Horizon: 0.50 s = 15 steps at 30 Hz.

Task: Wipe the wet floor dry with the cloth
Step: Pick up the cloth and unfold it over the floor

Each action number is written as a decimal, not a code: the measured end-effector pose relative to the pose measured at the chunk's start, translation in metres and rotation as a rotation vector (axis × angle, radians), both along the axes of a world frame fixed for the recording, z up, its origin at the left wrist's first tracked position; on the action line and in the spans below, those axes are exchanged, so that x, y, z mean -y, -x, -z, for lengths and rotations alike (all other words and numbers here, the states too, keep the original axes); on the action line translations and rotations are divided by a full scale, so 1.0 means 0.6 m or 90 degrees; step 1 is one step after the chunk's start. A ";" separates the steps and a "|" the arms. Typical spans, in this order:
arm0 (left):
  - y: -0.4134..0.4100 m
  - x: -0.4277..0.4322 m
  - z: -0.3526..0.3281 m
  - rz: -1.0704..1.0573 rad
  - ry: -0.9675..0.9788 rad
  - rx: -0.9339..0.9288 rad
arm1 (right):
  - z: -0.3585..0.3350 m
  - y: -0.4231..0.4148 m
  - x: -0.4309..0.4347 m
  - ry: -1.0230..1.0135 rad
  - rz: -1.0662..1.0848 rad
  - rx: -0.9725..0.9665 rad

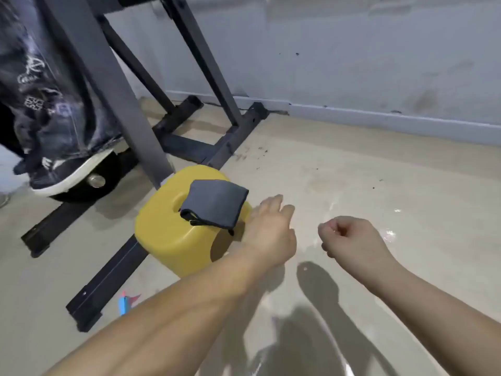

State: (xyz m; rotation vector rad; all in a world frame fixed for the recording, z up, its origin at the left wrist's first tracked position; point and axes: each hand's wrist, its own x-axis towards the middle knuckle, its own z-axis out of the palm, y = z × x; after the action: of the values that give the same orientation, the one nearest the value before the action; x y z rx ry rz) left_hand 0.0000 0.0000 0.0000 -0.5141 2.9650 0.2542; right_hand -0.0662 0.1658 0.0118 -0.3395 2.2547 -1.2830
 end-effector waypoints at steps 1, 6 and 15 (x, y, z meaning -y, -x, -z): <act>0.000 0.041 0.010 -0.034 0.078 0.005 | 0.017 -0.004 0.027 0.029 -0.001 0.027; -0.035 0.209 0.057 -0.210 0.166 0.135 | 0.069 -0.023 0.110 0.039 -0.051 0.100; -0.025 0.192 0.048 -0.133 0.097 -0.252 | 0.130 -0.042 0.028 0.058 0.001 0.210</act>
State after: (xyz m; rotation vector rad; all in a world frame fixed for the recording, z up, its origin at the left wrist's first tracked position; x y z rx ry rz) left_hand 0.0151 -0.1151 -0.0289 -0.8900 3.3310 0.1652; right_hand -0.0408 0.1492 -0.0660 -0.1451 1.9252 -1.3372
